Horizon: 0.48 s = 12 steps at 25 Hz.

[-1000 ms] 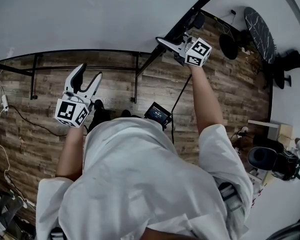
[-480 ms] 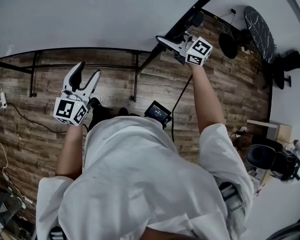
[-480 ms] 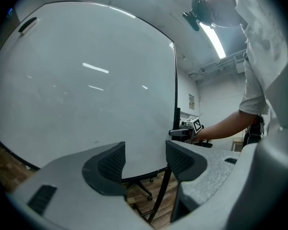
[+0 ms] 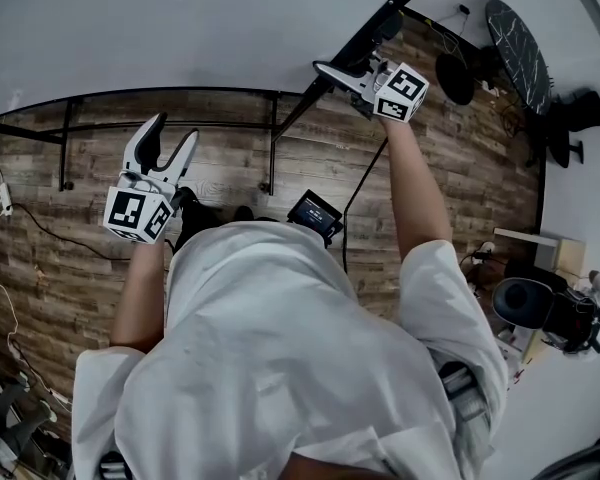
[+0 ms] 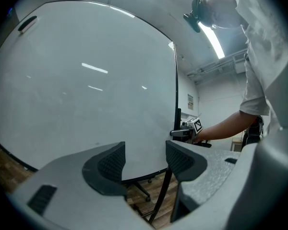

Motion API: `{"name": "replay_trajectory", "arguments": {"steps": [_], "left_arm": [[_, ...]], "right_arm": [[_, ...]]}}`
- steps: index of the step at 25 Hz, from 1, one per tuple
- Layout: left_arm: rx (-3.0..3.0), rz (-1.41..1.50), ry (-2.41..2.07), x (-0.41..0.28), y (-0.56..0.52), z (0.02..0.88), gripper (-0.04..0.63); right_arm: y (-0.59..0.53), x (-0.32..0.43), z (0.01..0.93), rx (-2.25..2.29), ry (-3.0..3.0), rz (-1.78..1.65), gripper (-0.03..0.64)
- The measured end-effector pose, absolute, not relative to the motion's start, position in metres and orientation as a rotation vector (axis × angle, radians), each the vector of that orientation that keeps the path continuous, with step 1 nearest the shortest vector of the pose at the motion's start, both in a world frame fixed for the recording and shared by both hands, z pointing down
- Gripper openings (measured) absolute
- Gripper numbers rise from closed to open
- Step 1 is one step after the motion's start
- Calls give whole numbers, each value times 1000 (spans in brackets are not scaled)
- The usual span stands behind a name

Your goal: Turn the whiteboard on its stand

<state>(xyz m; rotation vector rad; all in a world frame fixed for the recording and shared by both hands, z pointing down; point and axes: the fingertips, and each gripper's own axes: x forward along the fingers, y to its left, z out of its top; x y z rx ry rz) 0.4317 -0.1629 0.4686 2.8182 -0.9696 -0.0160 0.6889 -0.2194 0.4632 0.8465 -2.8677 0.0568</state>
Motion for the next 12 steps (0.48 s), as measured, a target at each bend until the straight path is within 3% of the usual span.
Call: {"name": "replay_trajectory", "arguments": {"steps": [12], "left_arm": [[2823, -12, -957, 437, -145, 469, 270]], "right_arm": [[-192, 725, 462, 873, -2864, 72, 153]]}}
